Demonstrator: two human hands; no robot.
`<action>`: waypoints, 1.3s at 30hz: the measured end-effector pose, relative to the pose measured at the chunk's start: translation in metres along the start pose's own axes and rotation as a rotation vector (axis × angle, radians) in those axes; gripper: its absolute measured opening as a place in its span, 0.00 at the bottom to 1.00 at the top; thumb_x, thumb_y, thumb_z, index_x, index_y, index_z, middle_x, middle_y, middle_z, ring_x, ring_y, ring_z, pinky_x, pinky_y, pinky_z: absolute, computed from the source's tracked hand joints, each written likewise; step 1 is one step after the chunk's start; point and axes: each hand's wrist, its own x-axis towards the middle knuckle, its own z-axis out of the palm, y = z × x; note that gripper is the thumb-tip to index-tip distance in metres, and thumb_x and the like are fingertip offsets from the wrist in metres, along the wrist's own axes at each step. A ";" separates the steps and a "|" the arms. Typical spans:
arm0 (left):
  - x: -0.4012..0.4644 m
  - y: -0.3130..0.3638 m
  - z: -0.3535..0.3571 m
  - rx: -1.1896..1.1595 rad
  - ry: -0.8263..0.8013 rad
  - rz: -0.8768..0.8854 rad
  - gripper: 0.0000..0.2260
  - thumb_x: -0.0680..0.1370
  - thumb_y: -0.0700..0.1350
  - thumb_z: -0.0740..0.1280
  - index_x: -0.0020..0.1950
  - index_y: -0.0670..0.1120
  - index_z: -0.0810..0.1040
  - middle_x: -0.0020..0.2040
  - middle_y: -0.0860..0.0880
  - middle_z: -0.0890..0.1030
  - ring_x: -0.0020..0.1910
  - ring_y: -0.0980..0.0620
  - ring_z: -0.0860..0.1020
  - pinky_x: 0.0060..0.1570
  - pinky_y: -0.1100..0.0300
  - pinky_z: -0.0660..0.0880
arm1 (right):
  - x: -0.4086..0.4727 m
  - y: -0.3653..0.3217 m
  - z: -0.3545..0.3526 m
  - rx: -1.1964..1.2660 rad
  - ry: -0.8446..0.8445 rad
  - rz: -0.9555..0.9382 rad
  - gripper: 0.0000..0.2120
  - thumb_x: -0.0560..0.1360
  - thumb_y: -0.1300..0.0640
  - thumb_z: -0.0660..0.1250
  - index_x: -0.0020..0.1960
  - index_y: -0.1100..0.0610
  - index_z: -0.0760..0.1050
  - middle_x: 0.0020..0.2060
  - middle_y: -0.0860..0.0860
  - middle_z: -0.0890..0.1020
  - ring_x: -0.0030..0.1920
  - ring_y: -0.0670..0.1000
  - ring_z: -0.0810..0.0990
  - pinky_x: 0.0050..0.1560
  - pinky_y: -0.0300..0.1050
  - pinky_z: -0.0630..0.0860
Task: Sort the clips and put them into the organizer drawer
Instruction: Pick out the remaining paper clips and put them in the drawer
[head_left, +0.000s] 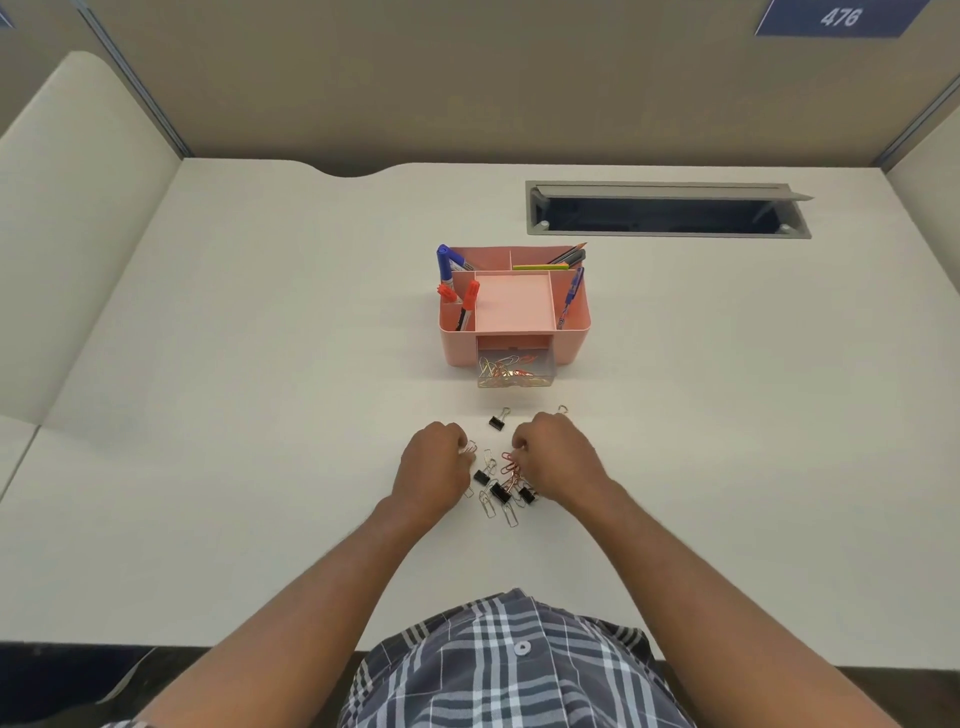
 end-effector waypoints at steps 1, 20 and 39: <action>0.000 0.001 0.001 0.015 0.003 0.010 0.07 0.78 0.46 0.67 0.51 0.45 0.79 0.50 0.47 0.80 0.50 0.45 0.78 0.46 0.55 0.74 | -0.001 -0.003 0.005 -0.033 -0.012 -0.019 0.10 0.77 0.54 0.64 0.51 0.57 0.81 0.48 0.55 0.80 0.54 0.58 0.75 0.48 0.50 0.76; 0.000 0.004 -0.002 0.013 0.004 0.038 0.08 0.78 0.38 0.61 0.55 0.44 0.76 0.48 0.46 0.81 0.48 0.44 0.78 0.45 0.54 0.73 | -0.005 -0.006 0.022 0.029 -0.010 -0.106 0.06 0.74 0.66 0.60 0.46 0.59 0.74 0.44 0.57 0.79 0.48 0.57 0.75 0.41 0.47 0.68; 0.048 0.067 -0.062 -0.233 0.268 0.364 0.06 0.77 0.35 0.65 0.48 0.42 0.81 0.44 0.46 0.82 0.43 0.48 0.78 0.45 0.48 0.79 | 0.032 -0.004 -0.080 0.443 0.380 -0.004 0.10 0.76 0.62 0.64 0.52 0.57 0.83 0.45 0.53 0.85 0.46 0.53 0.81 0.49 0.50 0.79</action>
